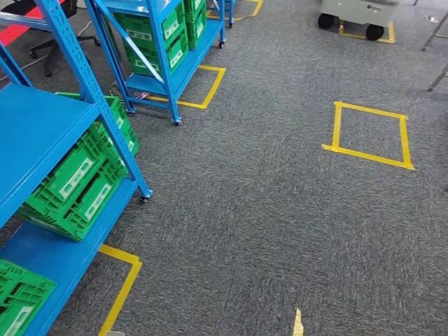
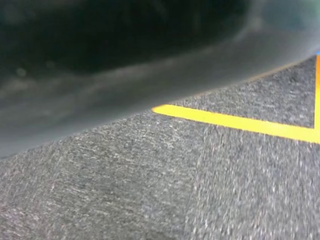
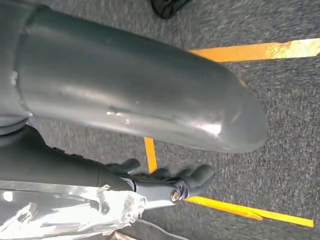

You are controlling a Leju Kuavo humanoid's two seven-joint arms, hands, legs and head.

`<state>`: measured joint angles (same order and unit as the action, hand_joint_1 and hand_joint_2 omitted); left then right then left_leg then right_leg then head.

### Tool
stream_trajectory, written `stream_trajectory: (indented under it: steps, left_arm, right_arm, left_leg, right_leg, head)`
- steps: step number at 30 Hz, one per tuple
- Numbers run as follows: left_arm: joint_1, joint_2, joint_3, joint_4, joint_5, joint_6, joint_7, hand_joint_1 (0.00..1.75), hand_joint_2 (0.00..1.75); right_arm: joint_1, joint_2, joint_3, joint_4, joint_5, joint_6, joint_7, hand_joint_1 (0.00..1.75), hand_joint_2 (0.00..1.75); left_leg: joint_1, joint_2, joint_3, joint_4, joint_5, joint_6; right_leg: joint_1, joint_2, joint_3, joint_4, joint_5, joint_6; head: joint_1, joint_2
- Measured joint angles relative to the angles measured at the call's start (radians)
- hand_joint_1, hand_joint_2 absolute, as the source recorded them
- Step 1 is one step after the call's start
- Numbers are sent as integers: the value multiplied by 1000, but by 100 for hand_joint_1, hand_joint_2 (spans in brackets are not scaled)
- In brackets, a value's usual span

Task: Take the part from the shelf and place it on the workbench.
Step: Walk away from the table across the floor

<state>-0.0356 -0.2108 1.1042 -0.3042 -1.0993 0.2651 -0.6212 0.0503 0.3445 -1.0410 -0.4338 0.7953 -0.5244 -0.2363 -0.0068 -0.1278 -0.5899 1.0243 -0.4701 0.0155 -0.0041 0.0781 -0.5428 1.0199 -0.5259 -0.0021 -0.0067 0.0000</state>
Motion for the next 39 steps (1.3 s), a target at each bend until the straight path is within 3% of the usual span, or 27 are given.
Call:
stream_trajectory:
  steps: [1,3,5,7,8,9,10,12,14,16,18,19,21,23,24,25,27,28,29,30,31,32,34,36,38,39]
  left_arm:
    - [1,0,1,1,0,0,-2,0,0]
    - [2,2,4,3,-1,1,-5,0,0]
    - [-2,2,5,4,0,1,-6,0,0]
    - [-6,2,5,5,0,1,-6,0,0]
    - [-5,2,5,5,0,1,-6,0,0]
    - [-3,3,5,5,0,1,-6,0,0]
    - [-2,3,6,6,0,1,-6,0,0]
    - [-2,4,7,6,0,1,-6,0,0]
    - [-7,4,7,6,-1,1,-6,0,0]
    - [-7,5,9,6,-1,1,-7,0,0]
    - [-3,6,12,6,-3,1,-7,0,0]
    - [-4,6,13,6,-4,0,-7,0,0]
    - [-9,6,17,6,-9,-2,-5,0,0]
    - [-10,5,23,6,-16,-5,-4,0,0]
    - [-9,5,26,6,-18,-5,-4,0,0]
    - [-6,5,29,6,-21,-6,-4,0,0]
    - [-5,5,36,5,-24,-7,-4,0,0]
    - [-6,6,39,5,-26,-7,-4,0,0]
    - [-7,6,43,5,-29,-8,-4,0,0]
    - [-8,6,47,5,-31,-7,-4,0,0]
    - [-7,6,50,5,-33,-7,-4,0,0]
    - [-5,6,52,5,-34,-7,-4,0,0]
    - [-5,6,56,5,-35,-7,-4,0,0]
    - [-10,6,59,5,-35,-6,-4,0,0]
    - [-9,5,63,5,-35,-6,-4,0,0]
    - [-5,4,66,5,-36,-6,-4,0,0]
  right_arm:
    - [-1,1,0,-1,5,1,0,0,0]
    - [0,2,0,-4,11,3,-2,0,0]
    - [3,3,0,-5,13,4,-3,0,0]
    - [5,3,-1,-6,13,4,-3,0,0]
    - [5,3,-1,-6,13,4,-3,0,0]
    - [5,3,-1,-6,13,5,-3,0,0]
    - [5,3,-1,-6,13,5,-3,0,0]
    - [5,3,-1,-6,13,5,-3,0,0]
    - [4,3,-1,-6,14,5,-4,0,0]
    - [3,3,2,-6,17,4,-9,0,0]
    - [2,3,8,-6,20,4,-13,0,0]
    - [2,3,11,-6,21,4,-14,0,0]
    - [5,2,20,-6,19,3,-11,0,0]
    - [10,2,31,-7,11,3,-4,0,0]
    - [12,2,39,-7,4,3,-1,0,0]
    - [15,2,49,-7,-4,3,2,0,0]
    - [22,2,71,-9,-14,2,6,0,0]
    - [25,2,82,-10,-15,2,9,0,0]
    - [28,2,94,-13,-16,1,11,0,0]
    - [30,2,105,-16,-16,1,15,0,0]
    - [33,2,116,-19,-16,1,19,0,0]
    - [37,3,127,-24,-17,1,23,0,0]
    - [45,5,145,-30,-18,1,27,0,0]
    - [51,6,160,-35,-21,1,31,0,0]
    - [56,6,172,-41,-25,1,37,0,0]
    - [59,6,179,-44,-27,1,41,0,0]
  left_leg:
    - [2,-4,-3,-1,1,-6]
    - [1,35,-13,22,-13,-18]
    - [1,93,-60,117,-64,-30]
    - [8,113,-121,234,-108,-41]
    - [12,117,-134,258,-106,-45]
    - [15,120,-130,248,-87,-48]
    - [17,127,-107,202,-54,-49]
    - [13,169,-38,74,0,-43]
    - [5,196,-2,4,6,-26]
    - [3,177,2,-4,-5,-7]
    - [6,155,16,-11,-9,7]
    - [7,144,25,-12,-10,12]
    - [8,120,33,-13,-17,20]
    - [7,91,43,-13,-28,21]
    - [8,76,52,-13,-35,19]
    - [8,61,64,-12,-43,16]
    - [10,35,90,-11,-63,7]
    - [11,22,96,-10,-72,1]
    - [13,11,98,-11,-79,-5]
    - [14,3,99,-9,-83,-12]
    - [16,-3,99,-10,-84,-18]
    - [16,5,100,-3,-84,-23]
    - [13,55,73,60,-80,-31]
    - [10,107,-7,183,-100,-36]
    - [9,119,-92,274,-147,-34]
    - [7,119,-117,284,-161,-28]
  right_leg:
    - [-1,-10,7,-9,0,1]
    - [-4,-32,20,-24,7,-3]
    - [-5,-62,32,-32,6,-8]
    - [-4,-95,38,-32,-1,-10]
    - [-4,-110,42,-32,-6,-9]
    - [-5,-123,46,-32,-10,-8]
    - [-5,-136,51,-32,-16,-6]
    - [-2,-160,63,-31,-32,4]
    - [3,-182,80,-32,-46,17]
    - [2,-196,99,-29,-47,30]
    - [-4,-168,96,-1,-61,40]
    - [-6,-143,75,39,-80,42]
    - [-9,-97,-2,160,-130,45]
    - [-9,-84,-79,247,-157,48]
    - [-10,-81,-97,246,-146,48]
    - [-11,-78,-99,212,-114,49]
    - [-17,-47,-77,100,-23,51]
    - [-19,-29,-67,56,1,48]
    - [-20,-14,-59,33,15,44]
    - [-18,-9,-59,28,10,36]
    - [-16,-18,-50,25,6,27]
    - [-15,-28,-38,21,9,20]
    - [-15,-51,-6,10,-1,8]
    - [-11,-77,23,0,-18,1]
    - [-6,-101,53,-4,-43,-1]
    - [-3,-112,70,-5,-57,-2]
  head:
    - [1,0]
    - [-2,0]
    - [-5,0]
    - [-6,0]
    - [-6,0]
    - [-6,0]
    - [-7,0]
    - [-7,0]
    - [-6,0]
    - [-5,0]
    - [-2,0]
    - [0,0]
    - [2,0]
    - [3,0]
    - [3,0]
    - [3,0]
    - [3,0]
    - [3,0]
    - [2,0]
    - [0,0]
    - [0,0]
    - [-1,0]
    - [-5,0]
    - [-7,0]
    - [-8,0]
    - [-8,0]
